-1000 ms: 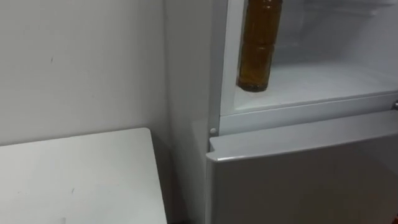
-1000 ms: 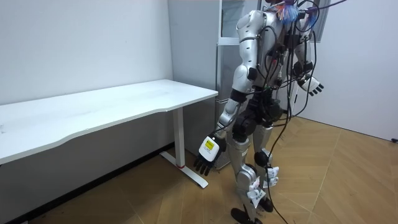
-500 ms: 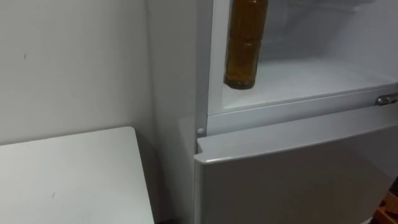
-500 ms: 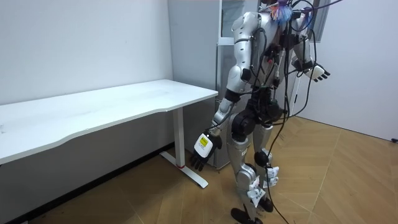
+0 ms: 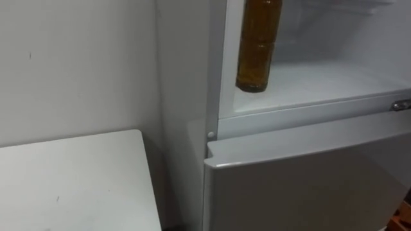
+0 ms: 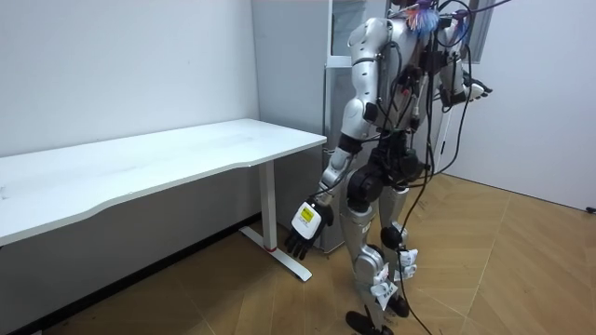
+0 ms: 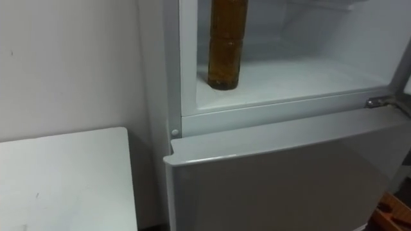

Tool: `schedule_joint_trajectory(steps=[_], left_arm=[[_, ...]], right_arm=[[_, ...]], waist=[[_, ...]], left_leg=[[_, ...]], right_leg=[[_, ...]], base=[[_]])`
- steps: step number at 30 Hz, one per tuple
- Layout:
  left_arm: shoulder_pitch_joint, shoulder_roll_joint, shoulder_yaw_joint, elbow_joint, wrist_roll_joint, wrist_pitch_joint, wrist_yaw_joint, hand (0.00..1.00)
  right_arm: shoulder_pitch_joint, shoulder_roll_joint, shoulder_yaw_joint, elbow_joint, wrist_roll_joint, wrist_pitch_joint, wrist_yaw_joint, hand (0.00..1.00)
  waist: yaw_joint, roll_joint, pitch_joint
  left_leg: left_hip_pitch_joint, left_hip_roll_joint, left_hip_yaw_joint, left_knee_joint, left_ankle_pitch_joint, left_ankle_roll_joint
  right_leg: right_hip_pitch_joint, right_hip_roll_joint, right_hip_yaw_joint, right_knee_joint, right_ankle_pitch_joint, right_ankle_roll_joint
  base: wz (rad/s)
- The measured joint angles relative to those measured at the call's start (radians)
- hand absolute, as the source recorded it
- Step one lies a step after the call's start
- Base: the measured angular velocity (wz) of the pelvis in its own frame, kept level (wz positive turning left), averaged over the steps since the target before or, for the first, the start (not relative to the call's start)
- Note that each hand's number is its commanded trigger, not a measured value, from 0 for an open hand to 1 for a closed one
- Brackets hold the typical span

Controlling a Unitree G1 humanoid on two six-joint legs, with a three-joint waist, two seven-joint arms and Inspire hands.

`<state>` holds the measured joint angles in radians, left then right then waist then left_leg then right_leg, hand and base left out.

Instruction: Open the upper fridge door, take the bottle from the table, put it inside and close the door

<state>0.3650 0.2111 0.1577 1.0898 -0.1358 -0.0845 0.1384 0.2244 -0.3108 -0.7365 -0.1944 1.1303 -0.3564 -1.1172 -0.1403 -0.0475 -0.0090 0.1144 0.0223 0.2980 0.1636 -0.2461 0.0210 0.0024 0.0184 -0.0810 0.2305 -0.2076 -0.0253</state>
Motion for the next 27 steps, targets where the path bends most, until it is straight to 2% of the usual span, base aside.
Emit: schedule_joint_trajectory(steps=[5,11,27], left_arm=[[-0.001,0.0,0.0,0.01,-0.001,0.002,0.0,0.0],[-0.001,-0.006,0.0,0.03,-0.001,0.002,-0.001,0.0],[-0.003,-0.012,0.001,0.03,0.021,0.014,-0.003,0.0]], right_arm=[[-0.026,0.0,0.0,-0.023,-0.002,0.0,-0.005,0.0],[-0.024,0.0,0.001,-0.054,-0.111,0.001,-0.016,0.0],[-0.019,0.0,0.012,-0.095,-0.157,0.011,-0.003,0.0]], waist=[[-0.003,-0.007,0.0008],[0.002,-0.01,0.0015],[0.01,0.004,0.0011]], left_leg=[[0.001,0.0,0.0,0.002,0.0,0.0],[0.0,-0.002,0.001,0.002,0.0,0.0],[-0.002,-0.002,0.0,0.0,0.0,0.0]], right_leg=[[-0.005,-0.001,0.0,0.01,-0.002,-0.001],[-0.015,-0.002,0.005,0.027,-0.004,-0.001],[-0.023,0.0,0.011,0.032,-0.004,-0.001]], base=[[0.0],[-0.01],[-0.01]])
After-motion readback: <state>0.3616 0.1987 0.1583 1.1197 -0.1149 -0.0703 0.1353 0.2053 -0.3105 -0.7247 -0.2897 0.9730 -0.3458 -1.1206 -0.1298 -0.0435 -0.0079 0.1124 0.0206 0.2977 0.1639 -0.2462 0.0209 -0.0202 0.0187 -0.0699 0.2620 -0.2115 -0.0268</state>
